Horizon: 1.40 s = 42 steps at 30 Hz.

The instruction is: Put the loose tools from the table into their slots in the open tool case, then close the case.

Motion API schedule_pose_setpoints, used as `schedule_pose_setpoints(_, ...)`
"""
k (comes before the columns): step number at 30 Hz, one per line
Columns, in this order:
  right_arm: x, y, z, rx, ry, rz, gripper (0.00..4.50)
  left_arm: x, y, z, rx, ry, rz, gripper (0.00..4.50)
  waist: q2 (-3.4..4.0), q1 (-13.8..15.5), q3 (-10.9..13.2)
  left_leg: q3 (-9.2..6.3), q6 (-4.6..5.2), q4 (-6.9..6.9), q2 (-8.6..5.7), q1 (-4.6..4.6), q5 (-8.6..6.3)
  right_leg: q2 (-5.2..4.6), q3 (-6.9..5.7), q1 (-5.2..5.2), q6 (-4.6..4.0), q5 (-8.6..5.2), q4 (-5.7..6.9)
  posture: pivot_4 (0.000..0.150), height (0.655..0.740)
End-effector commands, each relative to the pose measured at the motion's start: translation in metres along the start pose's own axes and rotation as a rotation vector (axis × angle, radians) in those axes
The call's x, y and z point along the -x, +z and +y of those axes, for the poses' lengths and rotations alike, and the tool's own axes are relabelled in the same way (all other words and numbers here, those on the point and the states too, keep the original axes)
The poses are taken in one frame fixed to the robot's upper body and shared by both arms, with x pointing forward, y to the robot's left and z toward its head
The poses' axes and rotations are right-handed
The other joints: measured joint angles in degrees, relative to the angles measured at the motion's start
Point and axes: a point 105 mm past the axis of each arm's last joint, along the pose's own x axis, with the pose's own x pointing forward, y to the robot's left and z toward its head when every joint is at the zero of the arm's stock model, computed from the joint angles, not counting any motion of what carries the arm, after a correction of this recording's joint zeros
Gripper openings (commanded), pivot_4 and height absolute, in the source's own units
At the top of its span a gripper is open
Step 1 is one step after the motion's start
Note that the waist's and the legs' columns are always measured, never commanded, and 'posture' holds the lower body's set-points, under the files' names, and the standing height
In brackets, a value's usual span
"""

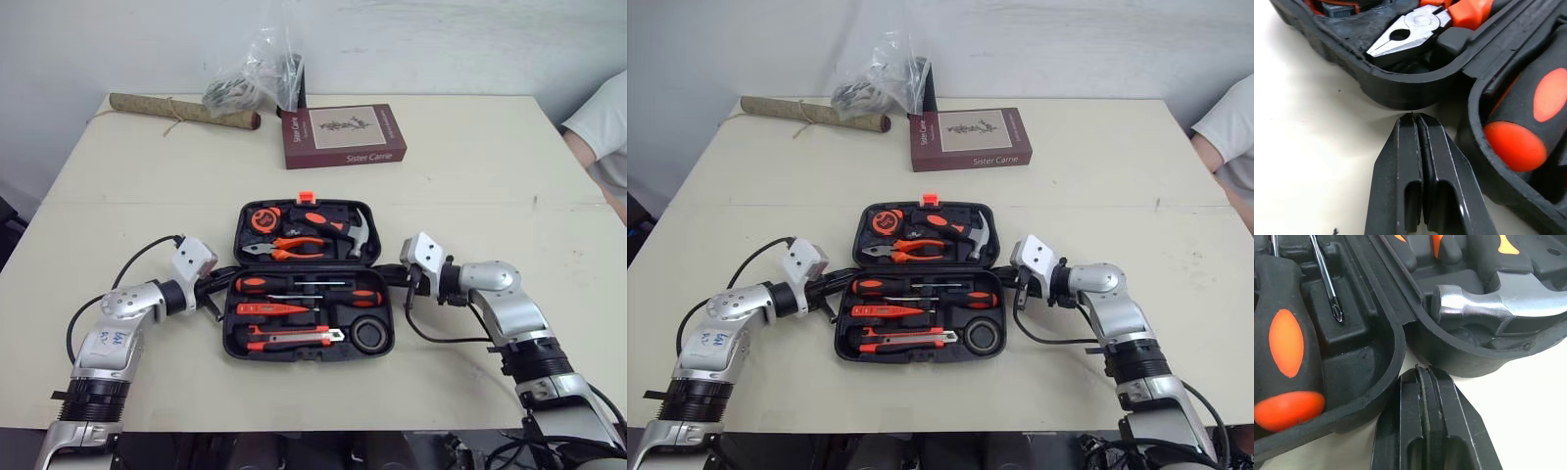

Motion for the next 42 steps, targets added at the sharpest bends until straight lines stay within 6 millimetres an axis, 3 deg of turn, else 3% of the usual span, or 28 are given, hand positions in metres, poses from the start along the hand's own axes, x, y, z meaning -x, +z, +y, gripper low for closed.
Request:
schedule_pose_setpoints(1,-0.005,0.007,0.01,0.004,0.028,-0.03,0.0,0.008,0.005,0.013,-0.013,0.045,-0.03,0.03,0.0,-0.07,0.0,0.0,0.0,0.0,0.01,0.0,0.0,0.0,-0.01,0.0,0.0,0.0,0.0,0.15,0.74)
schedule_pose_setpoints(7,0.02,-0.003,-0.01,-0.027,-0.056,0.062,0.0,0.039,-0.003,0.024,0.017,0.098,-0.002,0.03,0.0,-0.31,0.0,0.04,-0.01,-0.05,0.02,0.0,-0.01,0.01,0.02,-0.04,0.0,0.0,-0.03,0.15,0.74)
schedule_pose_setpoints(9,0.035,0.01,-0.017,-0.062,-0.067,0.033,0.67,0.055,0.013,0.028,-0.01,0.122,-0.066,0.55,0.0,-0.2,0.01,0.03,0.0,-0.04,0.01,-0.01,-0.01,-0.02,0.02,-0.05,0.0,0.0,-0.03,0.15,0.74)
schedule_pose_setpoints(11,0.046,0.025,-0.025,-0.094,-0.092,-0.002,1.59,0.066,0.03,0.027,-0.026,0.127,-0.112,1.42,-0.01,0.03,0.03,-0.02,0.01,-0.03,0.0,-0.08,-0.01,-0.09,-0.01,-0.05,0.0,0.0,-0.07,0.15,0.74)
schedule_pose_setpoints(13,0.053,0.029,-0.033,-0.208,-0.133,0.044,2.06,0.071,0.043,0.026,0.02,0.129,-0.103,1.79,0.0,0.13,0.03,-0.06,0.01,-0.02,0.0,-0.12,-0.02,-0.16,0.0,-0.05,0.0,0.0,-0.1,0.15,0.74)
schedule_pose_setpoints(14,0.057,0.03,-0.034,-0.308,-0.13,0.094,2.72,0.071,0.051,0.023,0.058,0.106,-0.1,2.44,0.0,0.0,0.03,-0.09,0.01,-0.02,0.0,-0.11,-0.02,-0.2,0.0,-0.03,0.0,0.0,-0.12,0.15,0.74)
schedule_pose_setpoints(18,0.058,0.053,-0.04,-0.652,-0.136,0.179,4.41,0.062,0.067,0.022,0.221,0.1,0.0,3.95,0.03,-0.1,0.05,-0.18,-0.02,-0.06,0.02,-0.11,-0.01,-0.46,0.11,-0.05,-0.03,0.0,-0.12,0.15,0.74)
schedule_pose_setpoints(19,0.054,0.06,-0.044,-0.718,-0.147,0.177,4.44,0.058,0.066,0.024,0.258,0.112,0.052,4.34,0.04,-0.32,0.05,-0.19,-0.02,-0.06,0.02,-0.11,-0.01,-0.45,0.11,-0.05,-0.04,-0.01,-0.1,0.15,0.74)
schedule_pose_setpoints(20,0.05,0.065,-0.048,-0.761,-0.17,0.192,4.44,0.054,0.065,0.025,0.286,0.117,0.091,4.45,0.04,-0.42,0.05,-0.16,-0.04,-0.07,0.03,-0.11,0.01,-0.32,0.08,-0.08,-0.05,-0.01,0.0,0.15,0.74)
schedule_pose_setpoints(25,0.027,0.076,-0.057,-0.794,-0.219,0.26,4.44,0.032,0.064,0.037,0.315,0.189,0.175,4.45,0.04,-0.21,0.05,-0.02,-0.1,-0.25,0.01,-0.17,0.04,0.05,0.04,-0.24,-0.05,-0.02,-0.04,0.15,0.74)
schedule_pose_setpoints(28,0.013,0.07,-0.066,-0.744,-0.286,0.319,4.44,0.021,0.06,0.038,0.323,0.198,0.207,4.45,0.03,-0.18,0.05,0.03,-0.09,-0.21,-0.04,-0.31,0.04,0.07,0.04,-0.34,-0.04,-0.01,-0.08,0.15,0.74)
schedule_pose_setpoints(32,0.002,0.067,-0.063,-0.738,-0.266,0.355,4.44,0.01,0.062,0.035,0.347,0.181,0.201,4.45,0.03,-0.19,0.05,0.17,-0.07,-0.11,-0.1,-0.55,0.04,0.07,0.12,-0.68,0.01,0.02,0.03,0.15,0.74)
schedule_pose_setpoints(40,-0.003,0.053,-0.054,-0.778,-0.251,0.404,4.44,0.007,0.055,0.035,0.37,0.205,0.234,4.45,0.03,-0.32,0.05,0.15,-0.1,0.02,-0.09,-0.98,0.13,0.13,0.11,-1.12,0.02,0.02,0.2,0.15,0.74)
schedule_pose_setpoints(42,-0.003,0.049,-0.055,-0.794,-0.261,0.409,4.04,0.006,0.053,0.033,0.385,0.201,0.23,4.5,0.03,-0.26,0.05,0.14,-0.11,0.02,-0.09,-0.98,0.13,0.14,0.11,-1.12,0.02,0.02,0.21,0.15,0.74)
